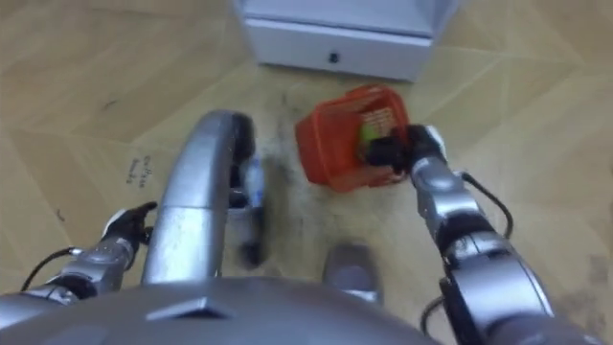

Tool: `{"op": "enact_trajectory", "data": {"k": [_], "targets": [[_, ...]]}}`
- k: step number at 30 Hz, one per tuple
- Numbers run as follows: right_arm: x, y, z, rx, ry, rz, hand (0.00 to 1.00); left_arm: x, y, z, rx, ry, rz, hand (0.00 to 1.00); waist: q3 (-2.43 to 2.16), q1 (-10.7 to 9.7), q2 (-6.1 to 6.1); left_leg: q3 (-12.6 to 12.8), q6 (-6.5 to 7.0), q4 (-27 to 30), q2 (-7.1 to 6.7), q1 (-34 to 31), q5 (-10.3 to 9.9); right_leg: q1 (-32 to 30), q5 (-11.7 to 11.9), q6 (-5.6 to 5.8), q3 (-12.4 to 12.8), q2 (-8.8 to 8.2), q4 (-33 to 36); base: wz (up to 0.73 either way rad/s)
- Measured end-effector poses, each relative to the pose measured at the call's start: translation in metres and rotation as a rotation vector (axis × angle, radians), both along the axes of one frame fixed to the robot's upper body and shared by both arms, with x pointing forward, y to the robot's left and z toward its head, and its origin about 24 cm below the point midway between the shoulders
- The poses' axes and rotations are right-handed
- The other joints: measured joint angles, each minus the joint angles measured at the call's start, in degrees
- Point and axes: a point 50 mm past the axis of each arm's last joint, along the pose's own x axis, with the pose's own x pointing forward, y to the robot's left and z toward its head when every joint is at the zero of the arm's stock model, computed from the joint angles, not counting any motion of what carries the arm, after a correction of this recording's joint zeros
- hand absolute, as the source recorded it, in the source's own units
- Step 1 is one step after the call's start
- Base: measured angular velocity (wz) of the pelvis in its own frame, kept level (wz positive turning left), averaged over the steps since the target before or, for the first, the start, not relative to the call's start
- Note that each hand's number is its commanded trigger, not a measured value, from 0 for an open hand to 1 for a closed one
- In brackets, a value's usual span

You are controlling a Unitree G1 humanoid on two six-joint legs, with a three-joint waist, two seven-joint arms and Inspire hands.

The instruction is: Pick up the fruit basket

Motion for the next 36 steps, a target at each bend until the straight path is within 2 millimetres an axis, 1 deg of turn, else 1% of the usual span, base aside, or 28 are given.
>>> {"op": "enact_trajectory", "data": {"k": [1,2,3,4,5,8,9,10,11,12,13,15,17,18,19,21,22,23,25,27,28,30,31,32,33,34,35,36], "targets": [[0.004,0.007,0.003,0.006,-0.025,0.024,1.00,-0.003,0.001,0.000,0.006,0.002,0.016,0.00,0.01,-0.04,-0.10,-0.31,-0.65,-3.65,0.07,2.34,0.81,0.15,0.20,-0.05,-0.23,-0.09,-3.29,-0.75],[0.006,0.017,0.004,0.015,-0.057,0.051,1.00,-0.013,0.003,-0.003,0.020,0.022,0.032,0.00,0.03,-0.04,-0.11,-1.10,-1.83,-11.36,0.05,8.11,2.67,0.71,0.94,0.47,-1.37,-0.61,-9.50,-0.90],[0.002,0.024,0.002,0.021,-0.074,0.069,1.00,-0.025,0.006,-0.005,0.036,0.047,0.051,0.00,0.11,-0.25,0.05,-2.27,-3.16,-18.93,0.02,14.66,4.76,2.94,2.42,-0.23,-3.88,-0.98,-16.02,-0.86],[-0.002,0.026,0.001,0.022,-0.078,0.076,1.00,-0.030,0.008,-0.006,0.049,0.060,0.055,0.00,0.12,-0.40,0.13,-3.06,-3.81,-22.59,-0.02,17.84,5.69,4.10,3.58,-0.67,-5.15,-0.89,-19.69,-0.71],[-0.008,0.027,0.000,0.021,-0.092,0.088,1.00,-0.039,0.012,-0.006,0.065,0.080,0.067,0.00,-0.01,-0.32,-0.06,-3.96,-4.82,-29.41,-0.21,23.33,7.78,5.94,6.59,-1.13,-6.90,-0.73,-26.48,-0.38],[-0.016,0.021,0.006,0.000,-0.129,0.098,1.00,-0.041,0.016,-0.005,0.081,0.078,0.083,0.00,-0.13,-2.18,-0.20,-4.65,-5.47,-37.18,-0.24,29.17,10.43,6.51,12.86,-0.82,-10.26,-0.37,-37.37,-0.15],[-0.018,0.019,0.009,-0.018,-0.144,0.115,1.00,-0.040,0.016,-0.005,0.077,0.071,0.087,0.00,-0.17,-2.49,-0.36,-4.22,-5.42,-37.58,-0.22,30.04,10.53,5.73,13.35,-0.42,-10.67,-0.69,-38.62,-0.11],[-0.021,0.017,0.011,-0.027,-0.150,0.124,1.00,-0.039,0.015,-0.005,0.072,0.065,0.092,0.00,-0.25,-2.47,-0.24,-4.04,-5.42,-37.69,-0.22,30.60,10.51,5.98,13.35,-0.41,-10.92,-1.03,-38.87,-0.25],[-0.024,0.019,0.014,-0.042,-0.166,0.153,1.00,-0.038,0.014,-0.004,0.067,0.048,0.101,0.00,-0.57,-2.18,-0.36,-3.31,-5.61,-38.52,-0.02,31.31,10.77,6.21,13.24,-0.25,-11.11,-1.27,-39.80,-0.38],[-0.025,0.021,0.017,-0.055,-0.185,0.189,1.00,-0.035,0.014,-0.002,0.065,0.026,0.103,0.00,-0.67,-2.01,-0.24,-2.72,-5.76,-39.61,0.63,31.65,11.64,6.24,12.93,0.19,-11.91,-1.75,-41.39,-0.42],[-0.025,0.023,0.019,-0.054,-0.190,0.201,1.00,-0.033,0.014,-0.001,0.064,0.016,0.105,0.00,-0.70,-1.98,-0.17,-2.71,-5.96,-40.27,0.74,31.67,12.24,6.25,12.77,0.18,-12.24,-1.92,-42.22,-0.33],[-0.027,0.025,0.023,-0.057,-0.210,0.229,1.00,-0.028,0.015,0.000,0.061,-0.009,0.116,0.00,-0.82,-2.09,0.03,-2.68,-6.36,-42.50,1.11,31.70,14.40,6.48,12.04,0.05,-13.23,-2.04,-45.27,-0.21],[-0.025,0.031,0.034,-0.045,-0.262,0.257,1.00,-0.028,0.017,0.001,0.061,-0.016,0.129,0.00,-0.90,-1.84,0.03,-2.67,-7.62,-44.59,2.02,31.81,17.04,7.67,10.51,0.15,-13.35,-1.64,-50.93,-0.45],[-0.023,0.032,0.040,-0.041,-0.290,0.273,1.00,-0.030,0.017,0.000,0.057,-0.012,0.137,0.00,-0.91,-1.87,0.02,-2.67,-8.32,-45.26,2.26,32.00,18.45,8.49,9.59,-0.01,-13.49,-0.94,-53.74,-0.43],[-0.023,0.032,0.042,-0.038,-0.300,0.279,1.00,-0.031,0.017,0.000,0.053,-0.012,0.143,0.00,-0.92,-1.90,0.05,-2.68,-8.59,-45.78,2.43,32.16,19.28,8.76,9.32,0.07,-13.48,-0.79,-54.80,-0.34],[-0.028,0.031,0.048,-0.028,-0.322,0.284,1.00,-0.040,0.016,0.000,0.047,-0.010,0.147,0.00,-0.94,-2.18,0.08,-2.84,-9.80,-48.57,2.74,33.80,22.06,10.24,9.00,-0.26,-14.25,0.09,-57.81,-0.20],[-0.030,0.031,0.051,-0.025,-0.330,0.290,1.00,-0.042,0.016,-0.001,0.046,-0.006,0.146,0.00,-0.95,-2.25,0.10,-2.96,-10.08,-49.31,2.85,34.14,22.75,10.34,8.96,-0.41,-14.94,0.18,-58.00,-0.08],[-0.032,0.032,0.056,-0.017,-0.348,0.309,1.00,-0.044,0.016,-0.001,0.049,0.002,0.139,0.00,-0.93,-2.61,0.18,-3.01,-10.43,-50.46,3.26,34.60,23.90,10.45,8.81,-1.03,-16.39,0.37,-58.32,-0.05],[-0.032,0.036,0.063,0.007,-0.374,0.346,1.00,-0.050,0.017,-0.002,0.049,0.017,0.143,0.00,-0.86,-3.29,0.27,-3.28,-11.03,-51.62,4.01,35.16,25.21,10.48,8.64,-2.03,-17.70,0.48,-58.38,-0.10],[-0.033,0.035,0.069,0.018,-0.392,0.369,1.00,-0.055,0.016,-0.004,0.030,0.034,0.142,0.00,-0.82,-3.43,0.44,-3.47,-11.91,-52.71,4.26,35.96,25.77,11.35,8.41,-3.27,-19.49,0.46,-59.63,-0.08],[-0.034,0.034,0.070,0.019,-0.394,0.370,1.00,-0.055,0.016,-0.004,0.026,0.037,0.141,0.00,-0.87,-3.32,0.50,-3.52,-11.96,-52.75,4.35,36.11,25.81,11.56,8.48,-3.36,-19.54,0.51,-59.88,0.00],[-0.036,0.031,0.074,0.014,-0.407,0.370,1.00,-0.057,0.018,-0.004,0.030,0.038,0.146,0.00,-0.92,-3.13,0.30,-3.32,-11.44,-52.77,4.32,37.09,25.42,13.22,8.83,-2.89,-19.62,0.17,-61.37,0.00],[-0.035,0.030,0.076,0.013,-0.415,0.371,1.00,-0.057,0.019,-0.003,0.031,0.038,0.146,0.00,-1.01,-3.10,0.21,-3.29,-11.17,-52.82,3.67,37.20,25.21,13.51,8.92,-2.70,-19.58,-0.13,-61.70,0.00],[-0.033,0.029,0.082,0.008,-0.440,0.370,1.00,-0.055,0.019,-0.003,0.033,0.031,0.142,0.00,-1.07,-3.08,-0.14,-2.93,-10.79,-53.29,2.67,37.74,24.65,14.20,9.04,-2.04,-19.72,-1.03,-62.25,0.00],[-0.031,0.028,0.088,0.001,-0.467,0.368,1.00,-0.053,0.019,-0.002,0.032,0.023,0.140,0.00,-1.24,-3.16,-0.33,-2.34,-10.29,-53.44,2.24,38.06,23.87,14.42,9.37,-1.21,-19.65,-1.65,-62.18,0.00],[-0.029,0.029,0.091,-0.002,-0.482,0.368,1.00,-0.051,0.019,-0.002,0.032,0.017,0.139,0.00,-1.28,-3.17,-0.22,-2.01,-9.92,-53.15,2.14,38.13,23.35,14.22,9.69,-0.79,-19.52,-1.89,-61.11,0.00],[-0.028,0.030,0.096,-0.002,-0.508,0.370,1.00,-0.052,0.020,-0.002,0.034,0.013,0.139,0.00,-1.05,-3.17,0.27,-1.63,-9.21,-52.02,2.17,38.54,22.24,13.34,10.78,-0.69,-19.29,-2.48,-57.34,0.00],[-0.027,0.031,0.097,0.001,-0.514,0.371,1.00,-0.052,0.020,-0.002,0.036,0.009,0.144,0.00,-1.00,-3.16,0.37,-1.56,-9.03,-51.64,2.00,39.08,21.67,12.64,11.57,-0.68,-19.03,-3.02,-55.02,0.00]]}}
